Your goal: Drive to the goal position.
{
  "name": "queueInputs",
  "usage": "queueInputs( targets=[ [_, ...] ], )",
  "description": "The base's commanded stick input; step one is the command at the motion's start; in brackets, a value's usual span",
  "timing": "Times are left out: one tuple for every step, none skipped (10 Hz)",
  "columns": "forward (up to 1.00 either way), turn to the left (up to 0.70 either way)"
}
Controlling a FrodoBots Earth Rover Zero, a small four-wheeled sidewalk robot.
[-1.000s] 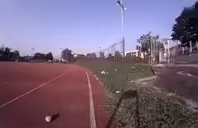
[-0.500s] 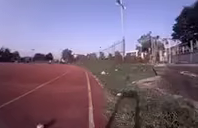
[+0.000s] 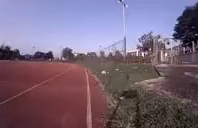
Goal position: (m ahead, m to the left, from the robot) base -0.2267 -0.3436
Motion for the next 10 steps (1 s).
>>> queueInputs(
  targets=[
    [0.00, 0.00],
    [0.00, 0.00],
    [0.00, 0.00],
    [0.00, 0.00],
    [0.00, 0.00],
    [0.00, 0.00],
    [0.00, 0.00],
    [0.00, 0.00],
    [0.00, 0.45],
    [0.00, 0.45]
  ],
)
